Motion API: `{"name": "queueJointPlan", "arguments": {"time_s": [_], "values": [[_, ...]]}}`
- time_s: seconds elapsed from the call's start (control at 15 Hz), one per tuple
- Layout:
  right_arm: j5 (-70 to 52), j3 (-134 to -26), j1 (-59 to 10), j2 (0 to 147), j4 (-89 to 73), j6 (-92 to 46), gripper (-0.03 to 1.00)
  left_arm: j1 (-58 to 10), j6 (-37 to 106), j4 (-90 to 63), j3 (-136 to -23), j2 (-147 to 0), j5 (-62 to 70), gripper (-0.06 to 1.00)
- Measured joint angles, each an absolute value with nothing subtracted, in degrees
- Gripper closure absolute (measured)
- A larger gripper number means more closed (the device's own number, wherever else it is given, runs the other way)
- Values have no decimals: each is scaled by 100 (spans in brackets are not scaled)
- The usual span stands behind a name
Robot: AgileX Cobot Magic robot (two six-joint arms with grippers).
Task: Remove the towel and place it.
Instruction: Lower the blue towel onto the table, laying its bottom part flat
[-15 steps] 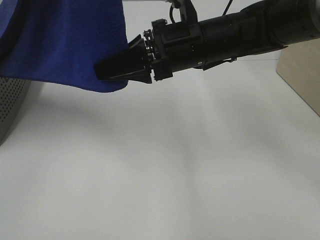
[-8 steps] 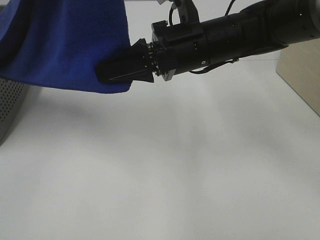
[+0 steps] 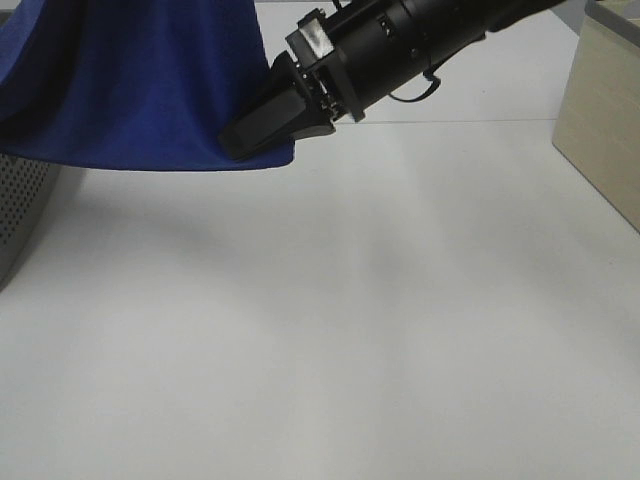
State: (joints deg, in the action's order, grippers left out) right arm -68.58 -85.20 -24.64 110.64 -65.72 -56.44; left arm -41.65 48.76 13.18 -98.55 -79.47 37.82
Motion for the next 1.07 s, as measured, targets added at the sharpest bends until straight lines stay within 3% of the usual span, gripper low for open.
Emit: {"name": "queueJointPlan", "arguments": {"time_s": [0.33, 0.53, 0.8, 1.07], "values": [[-6939, -9649, -2464, 10663, -4217, -3598, 95, -4165, 3346, 2395, -9855, -8291, 3552, 94], [-6956, -10388, -2464, 10531, -2968, -2544, 95, -4165, 1507, 3736, -9855, -8675, 2979, 94], [-6979, -11511, -2464, 10388, -1169, -1919, 95, -3948, -69, 5386, -9855, -8967, 1988, 94], [-6921, -12410, -2464, 10388, -69, -1696, 95, -3295, -779, 5598, -9855, -9087, 596, 94]]}}
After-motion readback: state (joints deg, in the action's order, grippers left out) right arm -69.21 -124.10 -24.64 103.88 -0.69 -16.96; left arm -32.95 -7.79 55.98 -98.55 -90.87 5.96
